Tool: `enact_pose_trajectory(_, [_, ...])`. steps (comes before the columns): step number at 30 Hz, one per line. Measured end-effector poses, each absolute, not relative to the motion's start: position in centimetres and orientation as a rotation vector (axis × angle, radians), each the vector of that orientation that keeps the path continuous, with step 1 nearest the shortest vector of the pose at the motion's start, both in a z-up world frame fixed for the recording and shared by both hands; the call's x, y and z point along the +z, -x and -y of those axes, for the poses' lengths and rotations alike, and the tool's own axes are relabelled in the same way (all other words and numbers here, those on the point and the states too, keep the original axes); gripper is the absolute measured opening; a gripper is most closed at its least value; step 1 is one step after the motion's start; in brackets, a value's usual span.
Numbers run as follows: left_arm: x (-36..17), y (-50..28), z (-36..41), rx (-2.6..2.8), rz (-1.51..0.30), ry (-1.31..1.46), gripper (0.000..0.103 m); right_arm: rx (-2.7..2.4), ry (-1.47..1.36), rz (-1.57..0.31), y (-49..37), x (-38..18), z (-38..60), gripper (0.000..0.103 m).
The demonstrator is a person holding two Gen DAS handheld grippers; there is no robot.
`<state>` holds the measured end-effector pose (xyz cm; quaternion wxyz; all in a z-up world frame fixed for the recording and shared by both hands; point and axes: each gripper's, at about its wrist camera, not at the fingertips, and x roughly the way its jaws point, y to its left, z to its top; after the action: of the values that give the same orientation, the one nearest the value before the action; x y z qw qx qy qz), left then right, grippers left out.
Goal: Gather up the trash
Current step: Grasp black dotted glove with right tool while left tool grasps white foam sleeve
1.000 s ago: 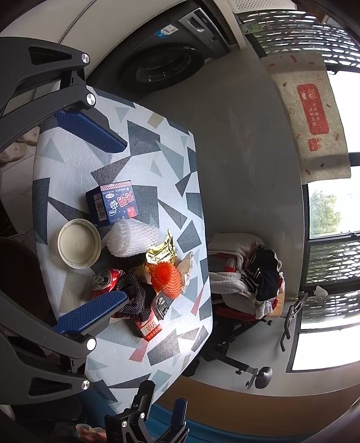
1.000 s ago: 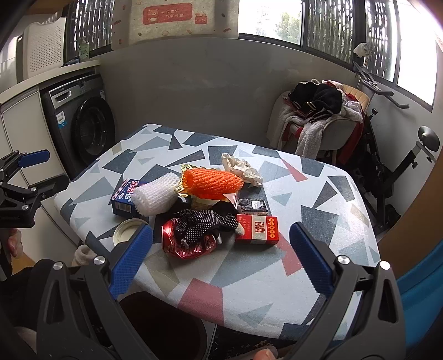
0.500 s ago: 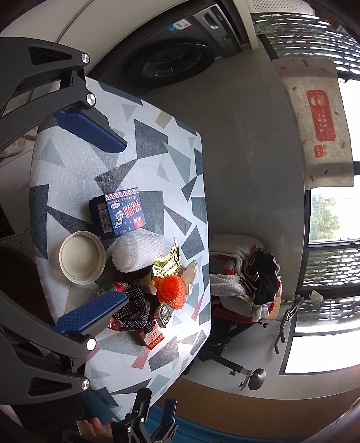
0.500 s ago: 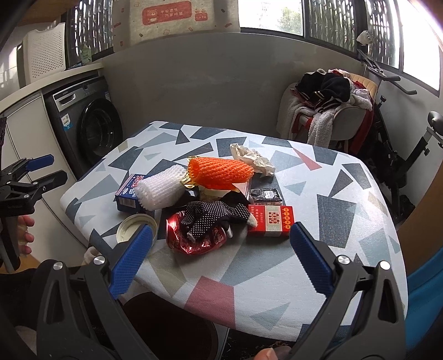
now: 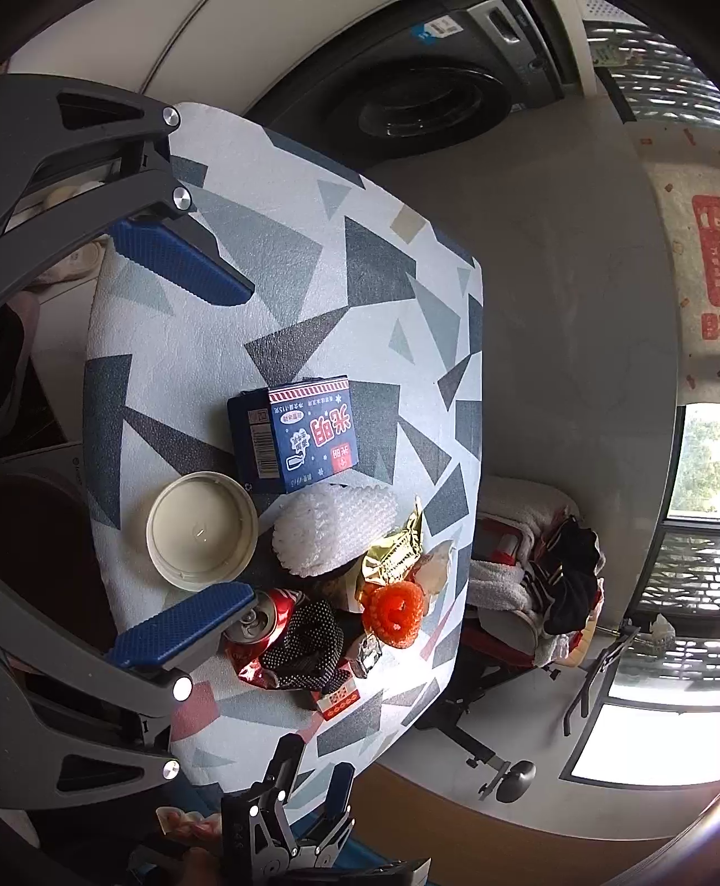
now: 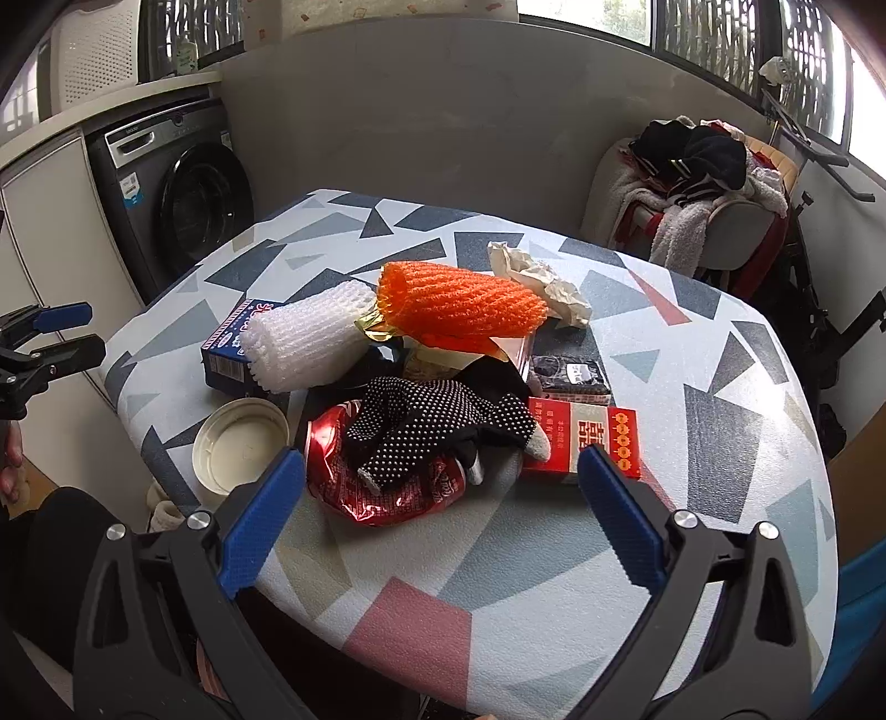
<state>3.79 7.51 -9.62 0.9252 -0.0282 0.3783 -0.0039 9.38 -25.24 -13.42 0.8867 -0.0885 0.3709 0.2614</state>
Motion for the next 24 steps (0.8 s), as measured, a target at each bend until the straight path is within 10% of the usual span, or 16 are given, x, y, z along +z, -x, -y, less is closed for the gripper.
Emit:
enact_pose_trajectory(2, [-10.0, -3.9, -8.1, 0.012, -0.774, 0.070, 0.098, 0.552, 0.167, -0.798, -10.6, -14.3, 24.7, 0.077])
enact_pose_trajectory(9, [-11.4, -4.3, -8.7, 0.078, -0.790, 0.029, 0.098, 0.563, 0.117, -0.868, -12.8, -16.4, 23.3, 0.067])
enact_pose_trajectory(16, [-11.5, -4.2, -8.8, 0.108, -0.780, 0.026, 0.098, 0.577, 0.067, -0.895, -13.3, -17.2, 23.6, 0.016])
enact_pose_trajectory(24, [-11.2, -4.1, -8.5, 0.075, -0.771, 0.059, 0.092, 0.544, -0.006, -0.698, -11.4, -11.8, 26.2, 0.012])
